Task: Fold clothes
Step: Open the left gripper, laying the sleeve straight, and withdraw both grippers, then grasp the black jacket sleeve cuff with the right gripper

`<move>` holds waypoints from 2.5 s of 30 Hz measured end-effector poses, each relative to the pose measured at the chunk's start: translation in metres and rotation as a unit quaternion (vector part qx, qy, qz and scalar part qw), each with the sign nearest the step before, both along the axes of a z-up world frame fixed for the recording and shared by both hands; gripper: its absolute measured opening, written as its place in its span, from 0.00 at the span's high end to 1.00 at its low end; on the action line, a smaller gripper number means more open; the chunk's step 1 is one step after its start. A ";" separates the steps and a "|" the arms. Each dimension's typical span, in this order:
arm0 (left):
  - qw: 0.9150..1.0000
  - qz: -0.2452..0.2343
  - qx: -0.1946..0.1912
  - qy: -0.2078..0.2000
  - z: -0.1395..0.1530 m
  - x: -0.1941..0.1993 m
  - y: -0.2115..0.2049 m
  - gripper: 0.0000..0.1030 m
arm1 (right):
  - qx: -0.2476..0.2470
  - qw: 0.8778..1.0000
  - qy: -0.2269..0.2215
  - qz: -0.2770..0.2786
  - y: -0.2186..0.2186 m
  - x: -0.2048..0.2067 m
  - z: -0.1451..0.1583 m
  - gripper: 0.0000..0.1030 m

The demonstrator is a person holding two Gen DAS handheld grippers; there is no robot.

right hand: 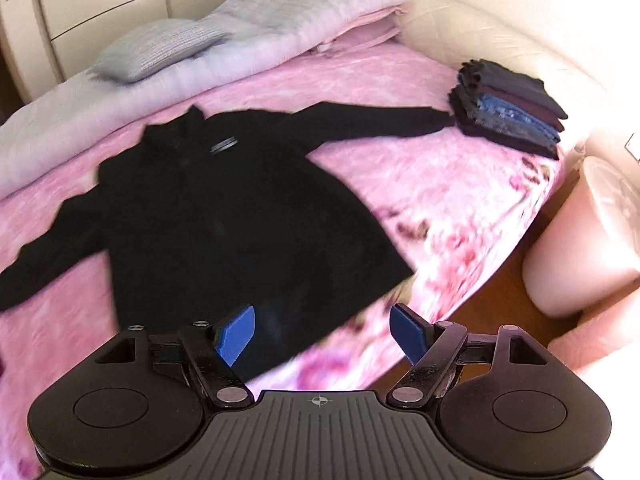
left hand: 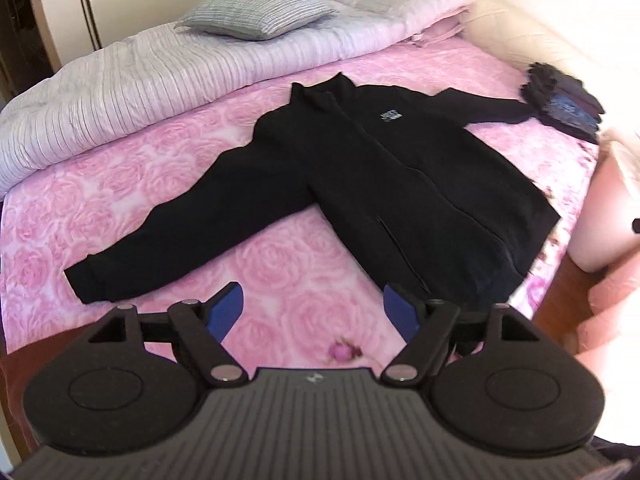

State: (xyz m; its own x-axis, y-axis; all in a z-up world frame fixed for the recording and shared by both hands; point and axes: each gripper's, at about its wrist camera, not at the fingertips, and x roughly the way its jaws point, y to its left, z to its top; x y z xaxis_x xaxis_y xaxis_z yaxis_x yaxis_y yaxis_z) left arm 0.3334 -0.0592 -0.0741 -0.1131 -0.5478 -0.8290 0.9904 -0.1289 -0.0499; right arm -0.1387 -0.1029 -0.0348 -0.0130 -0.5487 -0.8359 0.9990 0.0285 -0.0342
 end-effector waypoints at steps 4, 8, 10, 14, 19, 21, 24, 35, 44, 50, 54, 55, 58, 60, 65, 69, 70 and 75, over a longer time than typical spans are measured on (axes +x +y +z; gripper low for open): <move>1.000 0.004 0.008 0.003 0.002 0.008 0.027 0.28 | 0.004 1.000 0.018 0.008 0.044 0.027 0.010 0.24; 1.000 0.003 0.019 0.006 0.004 0.012 0.052 0.28 | 0.010 1.000 0.020 0.021 0.072 0.045 0.014 0.24; 1.000 0.001 0.016 -0.004 0.006 0.011 0.063 0.28 | 0.008 0.999 0.023 0.031 0.082 0.051 0.016 0.24; 1.000 0.012 0.008 0.001 0.012 0.010 0.079 0.28 | 0.003 0.999 0.019 0.045 0.098 0.056 0.020 0.24; 1.000 0.013 -0.003 0.000 0.021 0.001 0.094 0.28 | 0.003 0.999 0.011 0.044 0.110 0.051 0.022 0.24; 1.000 0.013 -0.009 0.001 0.025 -0.001 0.100 0.28 | 0.002 0.999 0.009 0.044 0.113 0.049 0.022 0.24; 1.000 0.021 -0.011 -0.001 0.027 -0.002 0.106 0.28 | -0.003 0.999 0.011 0.052 0.118 0.051 0.025 0.24; 0.999 0.048 -0.013 -0.002 0.031 -0.001 0.126 0.28 | -0.007 0.996 0.010 0.086 0.127 0.058 0.022 0.24; 0.997 0.073 -0.007 -0.002 0.027 0.000 0.138 0.28 | 0.001 0.994 0.008 0.107 0.121 0.060 0.016 0.24; 0.996 0.091 0.002 -0.011 0.025 -0.001 0.142 0.28 | 0.007 0.993 0.002 0.122 0.115 0.060 0.008 0.24; 0.994 0.108 0.005 -0.031 0.027 0.008 0.145 0.28 | 0.003 0.989 -0.021 0.143 0.110 0.066 0.000 0.24; 0.993 0.113 0.005 -0.039 0.027 0.013 0.146 0.28 | 0.001 0.987 -0.030 0.155 0.108 0.070 -0.003 0.24; 0.990 0.130 0.005 -0.061 0.027 0.029 0.149 0.28 | -0.003 0.978 -0.043 0.203 0.097 0.086 -0.012 0.24; 0.987 0.145 0.006 -0.070 0.026 0.047 0.149 0.28 | -0.002 0.970 -0.036 0.240 0.090 0.107 -0.017 0.24; 0.979 0.181 0.010 -0.089 0.016 0.103 0.141 0.28 | -0.020 0.943 -0.032 0.330 0.071 0.170 -0.018 0.24; 0.977 0.195 0.004 -0.086 -0.001 0.151 0.117 0.28 | -0.042 0.919 -0.008 0.393 0.048 0.228 -0.026 0.24; 0.977 0.195 0.003 -0.081 -0.009 0.163 0.107 0.28 | -0.046 0.914 -0.002 0.404 0.043 0.242 -0.030 0.24; 0.981 0.180 0.014 -0.069 -0.061 0.210 0.042 0.28 | -0.064 0.882 0.038 0.466 0.010 0.314 -0.052 0.24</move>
